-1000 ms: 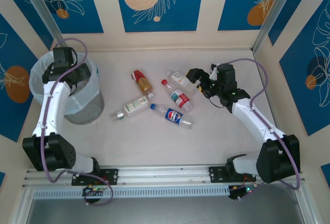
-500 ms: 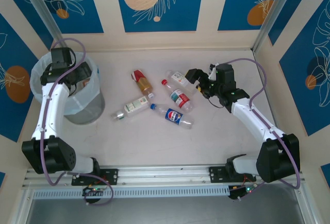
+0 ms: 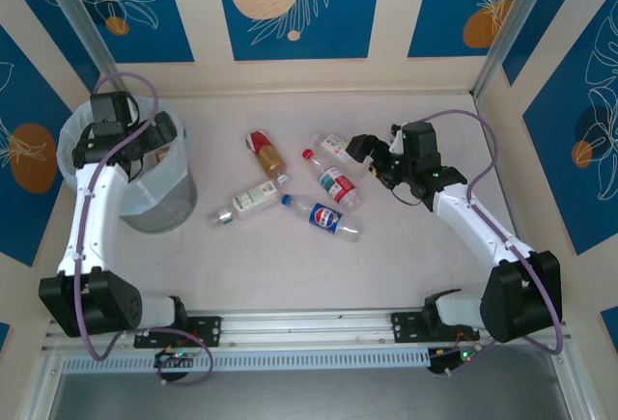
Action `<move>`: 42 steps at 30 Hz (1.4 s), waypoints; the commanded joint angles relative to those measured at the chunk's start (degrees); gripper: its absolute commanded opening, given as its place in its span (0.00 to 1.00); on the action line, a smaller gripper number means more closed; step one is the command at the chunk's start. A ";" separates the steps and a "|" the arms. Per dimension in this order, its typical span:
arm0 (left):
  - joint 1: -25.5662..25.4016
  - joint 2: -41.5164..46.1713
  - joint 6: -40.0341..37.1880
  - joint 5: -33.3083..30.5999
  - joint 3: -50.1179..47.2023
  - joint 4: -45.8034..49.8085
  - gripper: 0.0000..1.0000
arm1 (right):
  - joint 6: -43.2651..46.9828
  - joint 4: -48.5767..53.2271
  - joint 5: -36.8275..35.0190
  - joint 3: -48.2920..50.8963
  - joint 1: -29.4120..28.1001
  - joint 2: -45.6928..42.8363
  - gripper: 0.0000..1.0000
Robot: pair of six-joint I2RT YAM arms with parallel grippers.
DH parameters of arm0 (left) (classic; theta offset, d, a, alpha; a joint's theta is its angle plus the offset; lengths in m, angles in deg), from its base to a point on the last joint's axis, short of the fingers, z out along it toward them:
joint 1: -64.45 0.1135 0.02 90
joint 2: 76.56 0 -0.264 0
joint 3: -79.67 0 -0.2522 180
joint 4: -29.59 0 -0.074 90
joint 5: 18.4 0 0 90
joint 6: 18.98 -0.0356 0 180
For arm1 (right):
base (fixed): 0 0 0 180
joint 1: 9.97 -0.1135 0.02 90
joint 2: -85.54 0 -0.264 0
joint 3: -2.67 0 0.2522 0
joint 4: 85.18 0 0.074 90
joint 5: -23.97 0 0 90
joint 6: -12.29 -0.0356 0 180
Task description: Put the plastic bottles in the bin
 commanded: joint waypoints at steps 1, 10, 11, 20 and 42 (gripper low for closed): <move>0.34 2.24 0.51 2.48 -0.73 -1.73 0.99 | 3.00 4.39 -1.12 -1.70 -0.38 -0.41 0.99; 0.36 5.59 1.80 3.16 -0.56 -2.07 0.99 | 6.73 8.77 -2.92 -0.13 -0.65 -2.67 0.99; 0.27 6.20 2.02 3.82 -0.69 -2.29 0.99 | 7.07 8.81 -3.25 0.24 -0.75 -2.87 0.99; -3.26 11.09 3.25 10.14 -1.98 -5.37 0.99 | 10.62 13.15 -5.97 0.70 -0.94 -3.53 1.00; -24.17 3.98 3.67 21.07 -0.56 -13.72 0.99 | 18.39 14.71 -7.91 5.27 -4.95 -3.37 0.99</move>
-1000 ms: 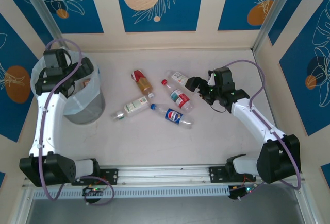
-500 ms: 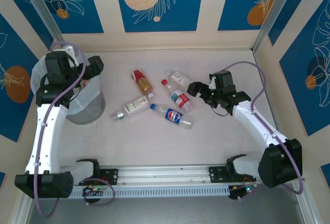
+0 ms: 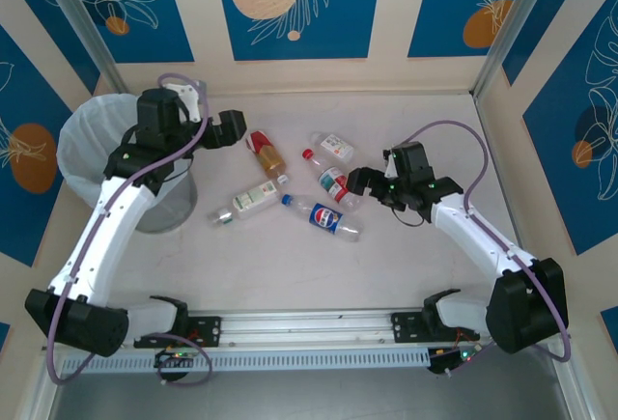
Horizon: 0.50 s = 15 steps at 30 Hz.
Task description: Put the plastic bottles in the bin
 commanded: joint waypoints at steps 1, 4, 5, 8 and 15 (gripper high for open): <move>-1.29 -0.65 1.54 6.54 -0.39 -4.64 0.99 | 4.37 1.55 0.99 0.80 -1.39 0.07 0.99; -1.91 -1.05 2.15 9.58 -1.97 -6.12 0.99 | 7.55 2.33 1.13 0.65 -3.36 1.85 0.99; -2.15 -0.93 2.12 10.13 -2.48 -6.26 0.99 | 8.67 2.60 0.23 0.65 -4.15 2.72 0.99; -2.52 -0.37 2.14 10.58 -3.92 -6.26 0.99 | 12.37 2.22 -0.20 0.60 -6.14 5.15 1.00; -2.71 1.95 0.74 10.16 -6.01 -5.00 0.99 | 19.41 2.25 2.18 -0.88 -9.89 11.43 1.00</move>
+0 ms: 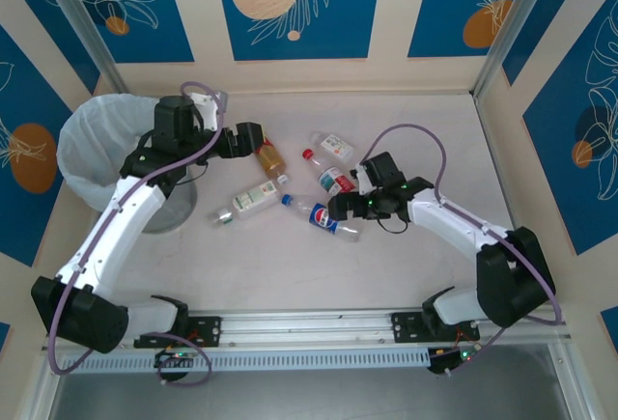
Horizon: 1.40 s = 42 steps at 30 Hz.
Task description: Put the plastic bottles in the bin
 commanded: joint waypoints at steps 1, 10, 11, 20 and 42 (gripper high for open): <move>-0.63 2.65 -0.44 1.11 -0.63 -0.45 0.99 | 5.34 1.01 2.58 -1.19 -1.37 2.56 1.00; -0.68 2.71 -0.90 0.09 -1.53 -0.14 0.99 | 6.79 3.58 2.67 -3.95 -4.76 7.99 1.00; -0.68 2.55 -0.90 0.13 -1.56 -0.17 0.99 | 6.83 3.84 2.39 -4.22 -5.10 8.33 1.00; -0.74 2.36 -1.62 -0.05 -1.81 0.26 0.99 | 2.52 8.14 -1.59 -6.91 -8.69 10.22 1.00; -0.72 1.21 -1.61 -0.40 -2.00 0.33 0.99 | -2.77 10.08 -12.27 -6.65 -14.92 15.19 0.81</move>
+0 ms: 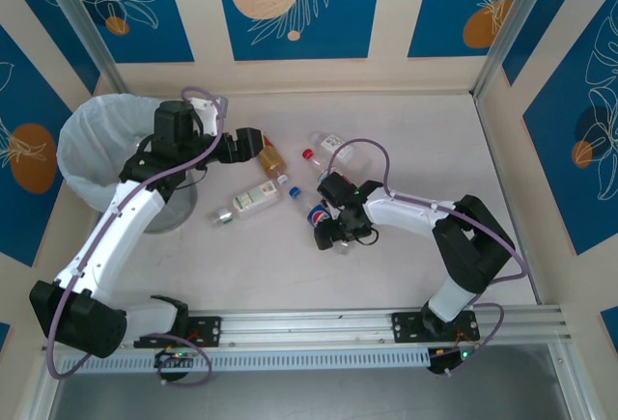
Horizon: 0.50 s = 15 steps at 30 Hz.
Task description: Put the plastic bottles in the bin
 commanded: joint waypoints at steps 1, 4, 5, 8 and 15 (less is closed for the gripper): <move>-0.64 -0.21 -1.10 -0.37 -0.16 0.19 0.99 | -0.28 -0.08 -1.35 -0.09 -0.65 1.42 0.81; -0.66 -0.49 -1.15 -0.14 0.04 0.41 0.99 | -0.09 0.72 -3.06 -0.31 -0.85 2.47 0.80; -0.66 -0.56 -1.08 -0.10 0.02 0.41 0.99 | 0.01 0.92 -3.48 -0.44 -0.92 2.79 0.80; -0.68 -0.67 -1.06 -0.09 -0.09 0.20 0.99 | -0.07 1.20 -4.30 -0.44 -1.20 3.61 0.79; -0.63 -1.01 -1.14 0.01 -0.16 0.48 0.99 | -0.29 0.67 -4.63 -0.27 -1.62 3.58 0.68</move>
